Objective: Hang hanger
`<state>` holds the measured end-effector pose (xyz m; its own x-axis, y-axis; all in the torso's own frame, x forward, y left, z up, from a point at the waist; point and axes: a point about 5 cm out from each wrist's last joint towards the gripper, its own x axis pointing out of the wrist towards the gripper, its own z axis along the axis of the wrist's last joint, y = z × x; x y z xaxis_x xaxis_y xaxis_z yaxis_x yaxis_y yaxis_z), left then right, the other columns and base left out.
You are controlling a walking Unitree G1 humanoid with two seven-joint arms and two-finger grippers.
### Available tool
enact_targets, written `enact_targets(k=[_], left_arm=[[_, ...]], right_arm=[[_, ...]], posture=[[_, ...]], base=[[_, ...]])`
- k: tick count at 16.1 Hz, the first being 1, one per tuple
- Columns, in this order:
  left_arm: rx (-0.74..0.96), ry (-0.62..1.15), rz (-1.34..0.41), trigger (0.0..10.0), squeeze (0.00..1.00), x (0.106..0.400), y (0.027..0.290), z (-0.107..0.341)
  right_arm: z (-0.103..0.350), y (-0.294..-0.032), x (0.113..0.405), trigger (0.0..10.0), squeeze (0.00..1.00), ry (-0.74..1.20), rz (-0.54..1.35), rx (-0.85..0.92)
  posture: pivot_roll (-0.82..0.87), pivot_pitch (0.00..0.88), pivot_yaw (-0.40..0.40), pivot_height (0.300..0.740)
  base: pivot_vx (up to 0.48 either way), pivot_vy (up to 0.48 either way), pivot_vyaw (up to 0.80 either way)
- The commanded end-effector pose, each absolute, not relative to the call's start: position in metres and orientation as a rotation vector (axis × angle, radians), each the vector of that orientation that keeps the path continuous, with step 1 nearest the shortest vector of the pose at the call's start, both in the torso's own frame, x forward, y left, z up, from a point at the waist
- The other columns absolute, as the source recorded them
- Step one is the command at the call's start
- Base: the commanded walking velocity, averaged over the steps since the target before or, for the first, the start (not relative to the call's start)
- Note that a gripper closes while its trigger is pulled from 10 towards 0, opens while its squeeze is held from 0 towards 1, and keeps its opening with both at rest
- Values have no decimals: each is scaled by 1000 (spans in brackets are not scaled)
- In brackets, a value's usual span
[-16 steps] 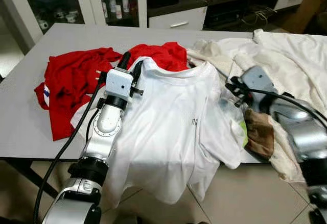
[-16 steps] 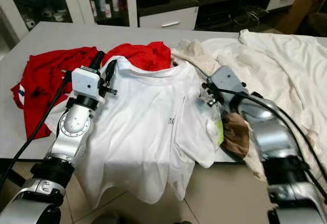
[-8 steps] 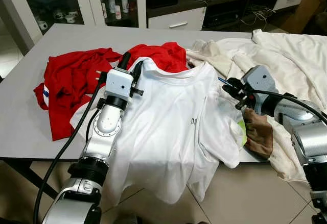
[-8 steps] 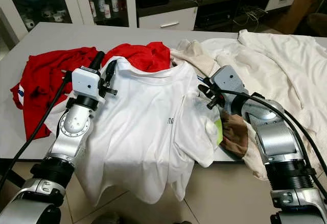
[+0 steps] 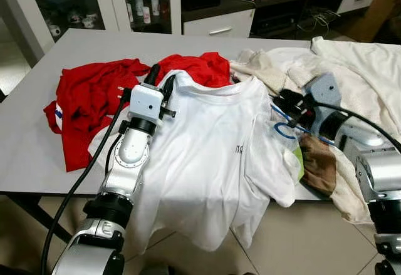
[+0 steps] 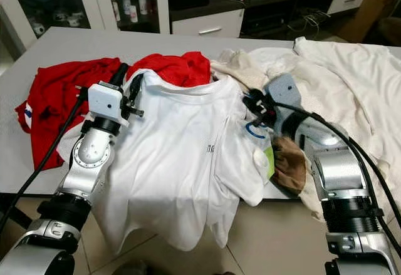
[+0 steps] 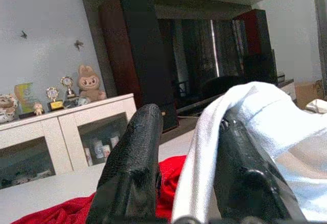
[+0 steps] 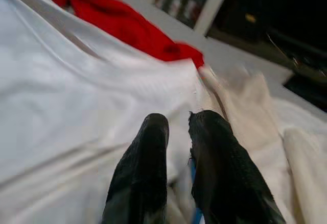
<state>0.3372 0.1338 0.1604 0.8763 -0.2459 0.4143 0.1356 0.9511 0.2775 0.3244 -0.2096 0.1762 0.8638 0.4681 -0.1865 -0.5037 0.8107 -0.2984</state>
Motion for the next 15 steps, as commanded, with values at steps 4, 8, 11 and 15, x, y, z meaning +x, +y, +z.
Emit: enact_targets(k=[4,8,11,15], left_arm=[[251,-464,-210,10000,0,338,133,161],[250,-503,-152,10000,0,345,145,177],[252,-511,-142,10000,0,349,150,182],[248,-508,-155,10000,0,347,145,179]], right_arm=[[186,-183,307,10000,588,34,724,-297],[167,-163,287,10000,153,118,931,-313],[163,-156,278,10000,1000,146,1016,-293],[148,-137,261,10000,1000,236,1181,-225]], posture=[[142,1,-6,740],[150,0,-11,740],[150,0,-10,740],[149,0,-12,740]], base=[[0,0,0],[0,0,0],[0,0,0],[0,0,0]])
